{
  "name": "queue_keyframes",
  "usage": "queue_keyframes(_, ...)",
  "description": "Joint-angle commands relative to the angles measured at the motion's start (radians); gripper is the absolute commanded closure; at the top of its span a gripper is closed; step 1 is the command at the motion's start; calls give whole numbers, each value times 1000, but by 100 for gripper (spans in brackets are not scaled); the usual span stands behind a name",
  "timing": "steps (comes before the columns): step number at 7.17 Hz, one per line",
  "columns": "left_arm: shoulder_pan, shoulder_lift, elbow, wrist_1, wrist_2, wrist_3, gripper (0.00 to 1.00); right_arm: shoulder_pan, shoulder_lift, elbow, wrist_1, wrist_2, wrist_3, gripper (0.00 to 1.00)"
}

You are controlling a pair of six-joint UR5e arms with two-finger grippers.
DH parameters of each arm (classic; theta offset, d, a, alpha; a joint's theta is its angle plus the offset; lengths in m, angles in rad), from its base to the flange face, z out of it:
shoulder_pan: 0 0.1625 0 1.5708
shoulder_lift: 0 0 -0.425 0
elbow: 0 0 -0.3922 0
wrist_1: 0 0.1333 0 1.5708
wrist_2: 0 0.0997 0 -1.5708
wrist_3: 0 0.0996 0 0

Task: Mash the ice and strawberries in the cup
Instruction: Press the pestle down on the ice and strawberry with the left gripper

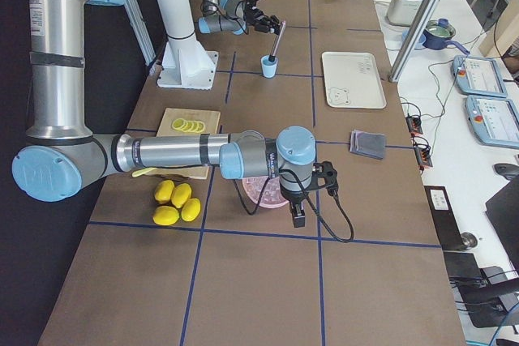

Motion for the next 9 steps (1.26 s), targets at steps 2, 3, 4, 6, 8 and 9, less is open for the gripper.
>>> queue_keyframes(2, 12, -5, 14, 14, 8, -3, 100, 0, 1, 0, 0, 0, 0, 0)
queue_keyframes(3, 12, -10, 33, 14, 14, -18, 100, 0, -1, 0, 0, 0, 0, 0)
queue_keyframes(4, 12, -16, 56, 14, 22, -34, 100, 0, 1, -8, 0, -2, -2, 0)
queue_keyframes(6, 14, -24, 58, 14, 22, -37, 100, 0, -1, -6, 0, 0, -2, 0)
queue_keyframes(8, 12, -24, 57, 14, 21, -35, 100, 0, -2, -6, 0, 0, -2, 0)
queue_keyframes(9, 12, -24, 52, 16, 21, -35, 100, 0, -2, -8, 0, 0, -2, 0)
